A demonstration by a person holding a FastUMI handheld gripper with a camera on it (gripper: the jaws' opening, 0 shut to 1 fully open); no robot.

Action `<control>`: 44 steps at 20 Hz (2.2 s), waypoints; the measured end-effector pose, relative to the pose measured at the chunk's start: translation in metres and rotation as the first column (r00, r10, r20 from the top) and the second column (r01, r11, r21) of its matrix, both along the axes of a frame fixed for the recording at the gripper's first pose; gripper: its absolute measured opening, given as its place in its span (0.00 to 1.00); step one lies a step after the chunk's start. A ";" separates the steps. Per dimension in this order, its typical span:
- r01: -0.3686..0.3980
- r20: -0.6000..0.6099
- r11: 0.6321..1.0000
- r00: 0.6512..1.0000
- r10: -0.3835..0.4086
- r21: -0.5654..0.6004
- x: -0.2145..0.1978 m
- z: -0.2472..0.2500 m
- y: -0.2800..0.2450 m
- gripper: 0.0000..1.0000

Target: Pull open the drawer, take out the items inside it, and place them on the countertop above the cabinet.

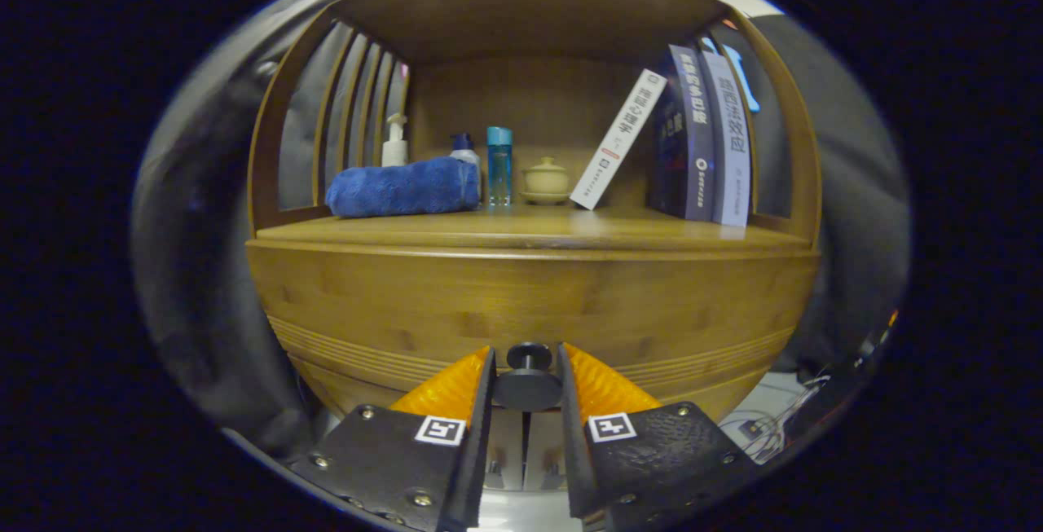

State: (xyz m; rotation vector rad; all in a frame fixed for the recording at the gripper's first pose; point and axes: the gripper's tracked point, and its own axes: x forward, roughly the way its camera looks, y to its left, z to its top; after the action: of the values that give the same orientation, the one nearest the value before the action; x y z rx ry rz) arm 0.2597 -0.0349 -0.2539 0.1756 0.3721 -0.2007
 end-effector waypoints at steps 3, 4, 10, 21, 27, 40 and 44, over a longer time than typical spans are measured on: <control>0.006 -0.037 1.000 0.999 -0.005 0.011 -0.002 -0.001 0.003 0.28; 0.009 -0.042 1.000 0.999 -0.009 0.004 0.003 -0.004 0.002 0.24; -0.006 -0.038 1.000 0.999 0.006 -0.008 -0.032 0.004 0.007 0.15; -0.039 -0.046 0.999 0.998 0.040 0.014 -0.132 0.021 0.020 0.14; -0.080 -0.081 0.996 0.993 0.082 0.025 -0.176 0.022 0.032 0.14; -0.081 -0.106 0.995 0.991 0.087 0.057 -0.203 0.038 0.029 0.38; -0.066 0.044 0.998 0.997 0.066 -0.002 -0.193 0.118 0.014 0.38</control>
State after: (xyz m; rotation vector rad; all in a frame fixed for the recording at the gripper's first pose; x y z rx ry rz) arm 0.0665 -0.0204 -0.1363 0.1667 0.3331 -0.1320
